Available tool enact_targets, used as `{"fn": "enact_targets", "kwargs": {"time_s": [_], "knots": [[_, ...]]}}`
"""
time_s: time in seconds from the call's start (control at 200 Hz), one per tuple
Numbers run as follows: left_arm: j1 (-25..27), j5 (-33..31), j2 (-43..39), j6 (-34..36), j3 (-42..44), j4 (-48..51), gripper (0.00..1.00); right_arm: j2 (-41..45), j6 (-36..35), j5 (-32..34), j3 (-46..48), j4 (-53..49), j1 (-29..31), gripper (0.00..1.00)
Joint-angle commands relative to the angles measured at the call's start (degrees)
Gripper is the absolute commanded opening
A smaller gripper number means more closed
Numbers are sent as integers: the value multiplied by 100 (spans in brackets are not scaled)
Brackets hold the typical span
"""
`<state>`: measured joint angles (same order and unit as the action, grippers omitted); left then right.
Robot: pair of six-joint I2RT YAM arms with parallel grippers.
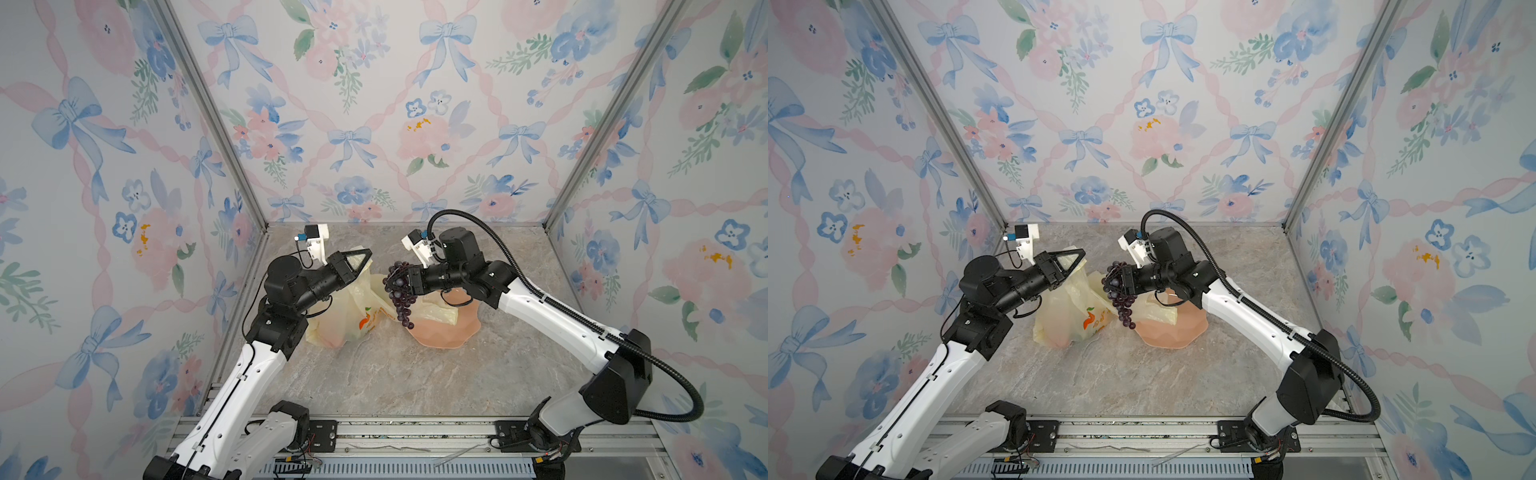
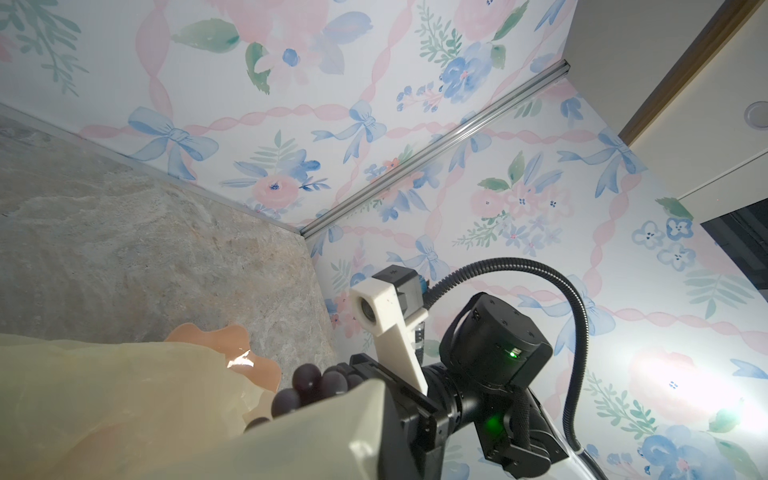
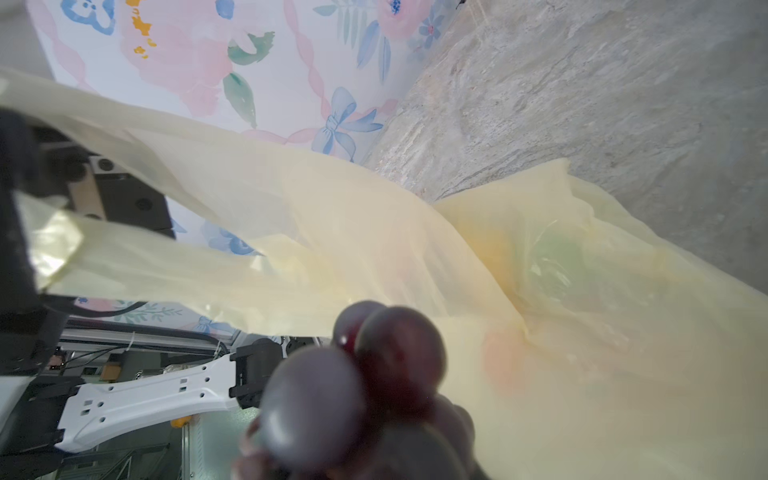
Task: Place the fruits into the plastic bag
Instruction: 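Raise the grape bunch toward the bag while the left gripper lifts the handle, then hold the bag open with the left gripper while the right carries grapes over it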
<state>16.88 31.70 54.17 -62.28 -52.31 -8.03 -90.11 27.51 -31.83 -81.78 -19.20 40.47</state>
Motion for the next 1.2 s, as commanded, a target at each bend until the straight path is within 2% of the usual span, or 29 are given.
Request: {"fn": "enact_targets", "kwargs": {"time_s": [0.0, 0.26, 0.51, 0.795, 0.915, 1.035, 1.13, 1.195], "knots": [[-57, 290, -131, -50, -202, -37, 0, -288, -316, 160, -383, 299, -156, 38], [-125, 494, -508, 16, 72, 267, 0, -1081, -571, 168, -1417, 219, -275, 38], [-132, 609, -937, -373, 539, 24, 0, -1361, -317, 125, -1543, 645, -378, 37], [-133, 847, -1007, -677, 656, -261, 0, -587, -218, 137, -1521, 495, -156, 37], [-133, 1479, -821, -949, 567, -501, 0, -147, -184, 122, -1481, 338, 34, 38], [-133, 2140, -761, -1435, 459, -890, 0, 137, -149, 147, -1540, 42, 146, 38], [-133, 2313, -739, -2490, 441, -1994, 0, 331, -80, 129, -1582, -122, 164, 38], [-120, 2151, -625, -3105, 221, -2482, 0, 422, -68, 125, -1669, -219, 163, 38]]}}
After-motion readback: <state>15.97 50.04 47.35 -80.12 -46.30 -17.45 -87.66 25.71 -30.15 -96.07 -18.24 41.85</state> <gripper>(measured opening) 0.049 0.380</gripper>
